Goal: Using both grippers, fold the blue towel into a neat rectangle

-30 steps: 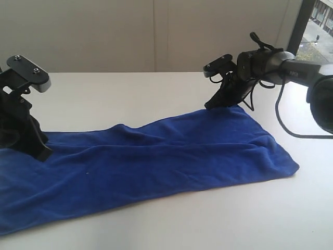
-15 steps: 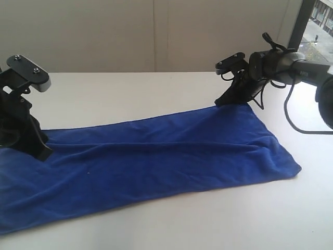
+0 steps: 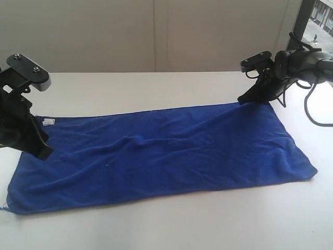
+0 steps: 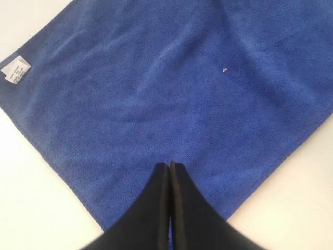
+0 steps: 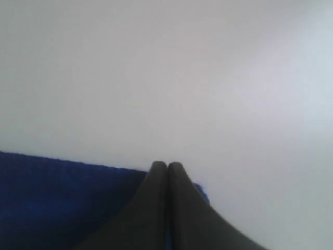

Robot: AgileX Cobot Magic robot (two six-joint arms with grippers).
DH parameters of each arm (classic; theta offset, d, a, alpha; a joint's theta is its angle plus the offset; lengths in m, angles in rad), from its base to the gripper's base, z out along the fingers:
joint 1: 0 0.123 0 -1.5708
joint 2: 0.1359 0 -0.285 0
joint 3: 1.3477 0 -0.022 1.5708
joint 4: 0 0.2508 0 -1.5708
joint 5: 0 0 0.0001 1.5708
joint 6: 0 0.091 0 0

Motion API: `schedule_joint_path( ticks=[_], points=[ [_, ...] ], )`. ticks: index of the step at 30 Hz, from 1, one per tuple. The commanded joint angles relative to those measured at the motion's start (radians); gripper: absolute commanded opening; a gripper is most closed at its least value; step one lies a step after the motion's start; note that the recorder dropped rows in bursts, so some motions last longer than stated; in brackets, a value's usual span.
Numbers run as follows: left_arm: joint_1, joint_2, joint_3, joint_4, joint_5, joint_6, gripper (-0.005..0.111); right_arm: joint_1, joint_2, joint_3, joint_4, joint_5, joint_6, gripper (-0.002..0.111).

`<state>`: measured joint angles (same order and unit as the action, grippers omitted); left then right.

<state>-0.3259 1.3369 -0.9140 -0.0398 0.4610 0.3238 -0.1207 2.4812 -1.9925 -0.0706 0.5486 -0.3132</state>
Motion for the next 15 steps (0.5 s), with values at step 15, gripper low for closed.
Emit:
schedule_joint_path(
  ticks=[15],
  points=[
    [-0.005, 0.079, 0.007, 0.018, -0.021, 0.010, 0.000, 0.031, -0.622, 0.419, 0.127, 0.381, -0.065, 0.000]
  ],
)
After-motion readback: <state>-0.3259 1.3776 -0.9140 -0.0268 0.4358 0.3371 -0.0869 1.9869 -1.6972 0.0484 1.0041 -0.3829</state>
